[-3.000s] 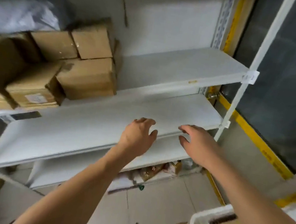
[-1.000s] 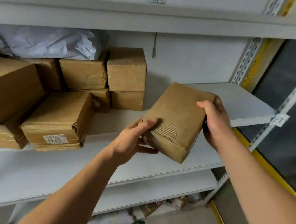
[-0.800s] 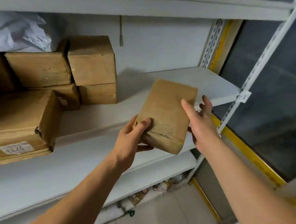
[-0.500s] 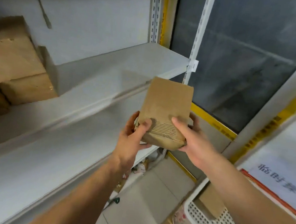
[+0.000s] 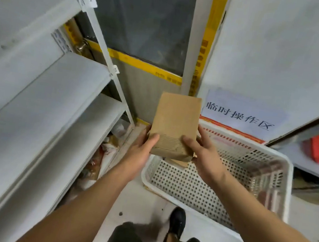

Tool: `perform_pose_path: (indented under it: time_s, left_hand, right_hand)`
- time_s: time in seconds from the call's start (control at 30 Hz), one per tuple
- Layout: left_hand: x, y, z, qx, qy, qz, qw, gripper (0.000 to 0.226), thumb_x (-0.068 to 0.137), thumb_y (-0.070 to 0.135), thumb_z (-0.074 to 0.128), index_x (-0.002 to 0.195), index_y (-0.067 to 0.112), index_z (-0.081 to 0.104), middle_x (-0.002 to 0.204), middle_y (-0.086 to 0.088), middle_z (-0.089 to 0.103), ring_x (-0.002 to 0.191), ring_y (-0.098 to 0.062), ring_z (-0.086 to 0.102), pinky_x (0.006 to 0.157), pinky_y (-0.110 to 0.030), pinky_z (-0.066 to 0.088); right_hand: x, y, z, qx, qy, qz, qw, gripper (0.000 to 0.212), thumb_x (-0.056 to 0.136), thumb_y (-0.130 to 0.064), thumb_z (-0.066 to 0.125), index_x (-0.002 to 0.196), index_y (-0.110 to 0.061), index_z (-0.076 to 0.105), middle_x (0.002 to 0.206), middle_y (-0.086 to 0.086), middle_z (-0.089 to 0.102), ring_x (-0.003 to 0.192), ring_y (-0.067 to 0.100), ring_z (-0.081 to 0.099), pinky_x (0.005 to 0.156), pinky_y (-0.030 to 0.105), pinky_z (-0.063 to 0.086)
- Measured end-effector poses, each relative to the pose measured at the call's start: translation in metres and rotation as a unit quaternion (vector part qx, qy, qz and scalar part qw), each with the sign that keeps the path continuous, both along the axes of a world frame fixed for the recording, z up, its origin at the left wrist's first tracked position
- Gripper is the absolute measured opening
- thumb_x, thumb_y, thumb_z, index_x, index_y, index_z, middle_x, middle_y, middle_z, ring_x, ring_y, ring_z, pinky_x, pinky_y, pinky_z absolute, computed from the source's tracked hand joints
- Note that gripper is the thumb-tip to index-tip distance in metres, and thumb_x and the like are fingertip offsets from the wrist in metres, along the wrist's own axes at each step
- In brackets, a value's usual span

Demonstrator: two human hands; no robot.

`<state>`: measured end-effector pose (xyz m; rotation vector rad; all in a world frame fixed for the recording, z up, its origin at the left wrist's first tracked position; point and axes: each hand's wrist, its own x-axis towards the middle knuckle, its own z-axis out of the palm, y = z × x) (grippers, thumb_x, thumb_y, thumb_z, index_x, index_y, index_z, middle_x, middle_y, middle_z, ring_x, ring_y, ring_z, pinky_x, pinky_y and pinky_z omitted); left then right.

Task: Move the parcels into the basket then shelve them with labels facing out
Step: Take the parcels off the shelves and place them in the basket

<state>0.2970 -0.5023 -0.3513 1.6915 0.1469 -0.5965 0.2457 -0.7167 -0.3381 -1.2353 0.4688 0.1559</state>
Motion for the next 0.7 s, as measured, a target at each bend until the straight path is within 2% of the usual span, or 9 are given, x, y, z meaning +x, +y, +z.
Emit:
perform_pose_path:
  time_s: [0.07,0.13,0.23,0.3,0.37,0.47,0.53,0.6,0.7]
  left_hand:
    - [-0.003,-0.03,-0.021,-0.009,0.037,-0.027,0.999,0.039,0.093,0.066,0.066,0.129,0.073,0.052,0.134,0.025,0.067,0.13,-0.008,0.061,0.115,-0.049,0.047]
    - [-0.005,-0.055,-0.046,-0.004,0.08,-0.069,0.994,0.033,0.097,0.061,0.064,0.121,0.08,0.051,0.136,0.028,0.063,0.13,-0.004,0.059,0.117,-0.046,0.045]
    - [-0.001,-0.084,-0.095,0.028,0.131,-0.132,0.982,0.047,0.084,0.078,0.066,0.124,0.085,0.043,0.153,0.02,0.052,0.138,-0.009,0.053,0.119,-0.047,0.043]
    - [-0.001,-0.103,-0.128,0.039,0.165,-0.159,0.973,0.072,0.083,0.077,0.067,0.149,0.068,0.037,0.16,0.016,0.047,0.141,-0.012,0.051,0.12,-0.045,0.042]
    - [-0.004,-0.119,-0.161,0.043,0.197,-0.178,0.963,0.074,0.098,0.059,0.064,0.161,0.048,0.028,0.158,0.012,0.047,0.141,-0.014,0.051,0.117,-0.04,0.042]
    - [-0.008,-0.136,-0.211,0.069,0.213,-0.212,0.951,0.077,0.099,0.057,0.063,0.164,0.042,0.024,0.159,0.008,0.048,0.139,-0.016,0.053,0.12,-0.043,0.042]
    - [-0.005,-0.146,-0.249,0.076,0.22,-0.207,0.95,0.083,0.095,0.058,0.068,0.164,0.039,0.026,0.16,0.004,0.048,0.139,-0.017,0.054,0.121,-0.046,0.042]
    - [-0.001,-0.157,-0.28,0.074,0.235,-0.191,0.95,0.082,0.096,0.049,0.072,0.164,0.035,0.029,0.158,0.001,0.051,0.137,-0.017,0.056,0.12,-0.046,0.043]
    - [0.004,-0.177,-0.326,0.089,0.249,-0.171,0.949,0.079,0.096,0.046,0.072,0.162,0.04,0.03,0.159,0.002,0.052,0.137,-0.018,0.055,0.119,-0.048,0.043]
  right_hand:
    - [-0.015,-0.024,-0.027,0.008,0.026,-0.026,0.999,0.075,0.091,-0.031,0.082,0.156,-0.042,0.045,0.142,0.003,0.066,0.124,0.028,0.068,0.099,0.051,0.057]
    - [-0.029,-0.045,-0.055,0.019,0.058,-0.051,0.997,0.068,0.096,-0.024,0.074,0.155,-0.043,0.045,0.141,-0.002,0.068,0.125,0.025,0.068,0.096,0.049,0.059]
    - [-0.047,-0.074,-0.101,0.032,0.107,-0.062,0.992,0.064,0.101,-0.025,0.068,0.155,-0.05,0.042,0.142,-0.008,0.066,0.128,0.025,0.066,0.101,0.055,0.056]
    - [-0.056,-0.089,-0.131,0.033,0.149,-0.069,0.986,0.066,0.102,-0.028,0.067,0.156,-0.054,0.038,0.145,-0.01,0.064,0.129,0.026,0.064,0.099,0.055,0.055]
    - [-0.065,-0.1,-0.163,0.039,0.179,-0.08,0.98,0.064,0.102,-0.03,0.067,0.154,-0.056,0.039,0.147,-0.01,0.061,0.13,0.028,0.061,0.095,0.056,0.052]
    - [-0.073,-0.114,-0.212,0.054,0.213,-0.1,0.971,0.06,0.104,-0.024,0.064,0.153,-0.051,0.043,0.147,-0.006,0.061,0.13,0.031,0.06,0.088,0.052,0.052]
    - [-0.073,-0.122,-0.248,0.058,0.222,-0.114,0.967,0.06,0.104,-0.021,0.064,0.153,-0.05,0.044,0.144,-0.004,0.063,0.126,0.03,0.061,0.084,0.048,0.051]
    - [-0.071,-0.129,-0.28,0.059,0.231,-0.132,0.962,0.061,0.103,-0.018,0.064,0.152,-0.049,0.046,0.142,-0.003,0.065,0.12,0.028,0.062,0.081,0.043,0.049]
    - [-0.063,-0.139,-0.333,0.061,0.242,-0.167,0.954,0.067,0.101,-0.017,0.066,0.155,-0.048,0.043,0.148,-0.005,0.06,0.124,0.027,0.06,0.082,0.044,0.048]
